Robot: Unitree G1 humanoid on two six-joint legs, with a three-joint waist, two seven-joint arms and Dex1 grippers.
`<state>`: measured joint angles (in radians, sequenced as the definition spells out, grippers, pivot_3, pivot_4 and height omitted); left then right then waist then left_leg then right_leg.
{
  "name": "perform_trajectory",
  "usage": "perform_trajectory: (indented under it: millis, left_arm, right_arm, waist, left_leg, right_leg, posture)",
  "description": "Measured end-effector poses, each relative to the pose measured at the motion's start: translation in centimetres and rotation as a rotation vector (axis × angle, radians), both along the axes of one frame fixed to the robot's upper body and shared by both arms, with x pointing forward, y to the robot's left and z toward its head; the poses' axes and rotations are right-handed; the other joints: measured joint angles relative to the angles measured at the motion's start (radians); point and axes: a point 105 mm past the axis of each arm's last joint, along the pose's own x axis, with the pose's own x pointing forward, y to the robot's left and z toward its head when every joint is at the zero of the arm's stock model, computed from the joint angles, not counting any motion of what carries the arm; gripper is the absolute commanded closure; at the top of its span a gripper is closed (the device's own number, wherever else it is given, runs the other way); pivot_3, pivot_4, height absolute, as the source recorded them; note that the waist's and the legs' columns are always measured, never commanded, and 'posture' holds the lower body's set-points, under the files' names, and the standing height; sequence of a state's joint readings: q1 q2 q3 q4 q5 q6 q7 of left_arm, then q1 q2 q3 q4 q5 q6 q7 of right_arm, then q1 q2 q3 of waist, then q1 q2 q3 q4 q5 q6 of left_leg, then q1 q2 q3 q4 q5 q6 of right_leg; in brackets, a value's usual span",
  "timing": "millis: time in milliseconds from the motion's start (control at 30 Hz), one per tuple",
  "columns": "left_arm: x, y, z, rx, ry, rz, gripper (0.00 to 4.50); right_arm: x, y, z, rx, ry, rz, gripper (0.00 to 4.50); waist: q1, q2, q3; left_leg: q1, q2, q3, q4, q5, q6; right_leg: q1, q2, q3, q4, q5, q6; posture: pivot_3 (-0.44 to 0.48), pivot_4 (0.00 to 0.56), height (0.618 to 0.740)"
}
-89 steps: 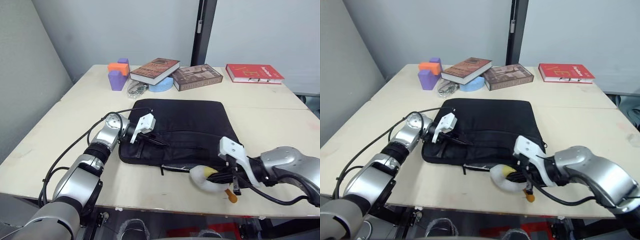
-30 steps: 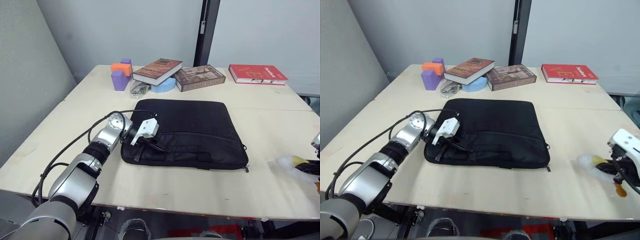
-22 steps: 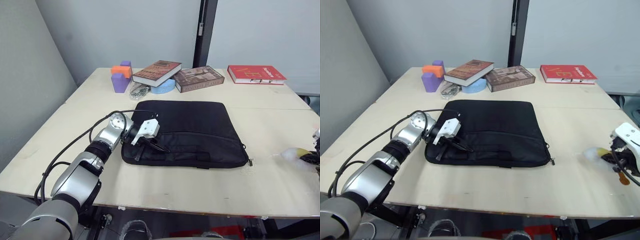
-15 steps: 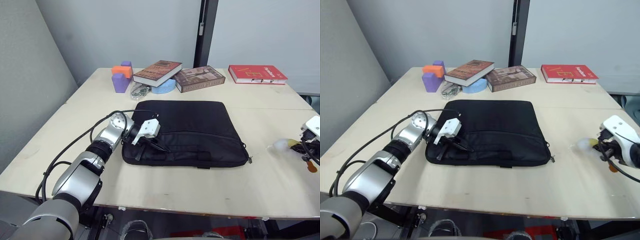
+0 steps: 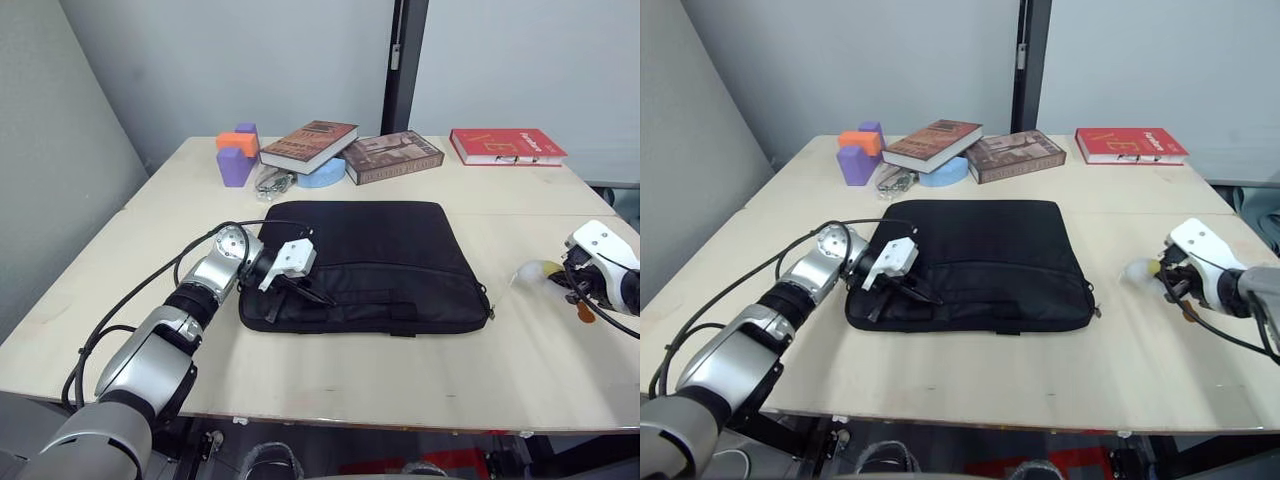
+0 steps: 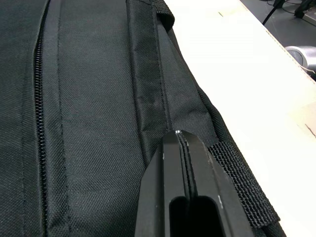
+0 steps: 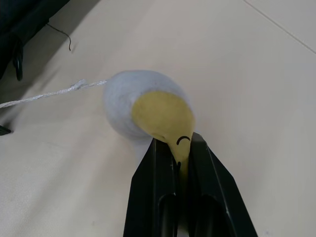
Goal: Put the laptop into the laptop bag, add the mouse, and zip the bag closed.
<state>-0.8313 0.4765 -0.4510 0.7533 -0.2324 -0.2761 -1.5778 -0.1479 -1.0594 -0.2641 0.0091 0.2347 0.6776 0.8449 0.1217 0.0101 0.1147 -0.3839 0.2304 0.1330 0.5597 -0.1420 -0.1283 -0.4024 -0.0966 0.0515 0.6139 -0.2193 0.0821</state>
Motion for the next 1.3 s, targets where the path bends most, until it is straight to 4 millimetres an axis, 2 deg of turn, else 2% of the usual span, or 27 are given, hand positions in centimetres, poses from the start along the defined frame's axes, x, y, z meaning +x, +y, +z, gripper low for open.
perform_trajectory:
  millis: [200,667,1000,1300]
  left_arm:
    - [-0.2,0.4,0.0,0.007,-0.012,-0.003,4.5]
    - [-0.6,0.5,-0.1,0.009,-0.021,-0.014,4.5]
    - [-0.7,0.5,-0.3,0.012,-0.019,-0.018,4.5]
    - [-1.0,0.6,-0.4,0.02,-0.023,-0.028,4.5]
  right_arm:
    - [1.5,1.3,0.2,-0.028,-0.024,0.027,4.49]
    - [2.8,2.9,-0.7,-0.038,-0.031,0.024,4.49]
    - [4.0,4.6,0.5,-0.021,-0.101,0.054,4.49]
    - [4.3,4.7,0.8,-0.016,-0.121,0.037,4.49]
  waist:
    - [-0.013,0.001,0.0]
    - [-0.018,0.001,-0.001]
    - [-0.02,0.002,-0.001]
    - [-0.024,0.002,-0.001]
  left_leg:
    - [0.0,0.0,0.001,-0.002,0.0,0.0]
    - [0.0,0.0,0.001,-0.004,0.0,-0.001]
    - [0.0,0.0,0.001,-0.005,0.0,-0.001]
    - [0.001,0.0,0.002,-0.005,0.0,-0.001]
  right_leg:
    - [0.0,0.0,0.0,-0.001,0.0,0.0]
    - [0.0,0.0,0.0,-0.003,0.0,0.0]
    - [0.0,0.0,0.0,-0.004,0.0,0.0]
    - [-0.001,0.0,0.0,-0.004,0.0,0.0]
  posture:
    - [0.0,0.15,0.74]
    - [0.0,0.15,0.74]
    - [0.0,0.15,0.74]
    - [0.0,0.15,0.74]
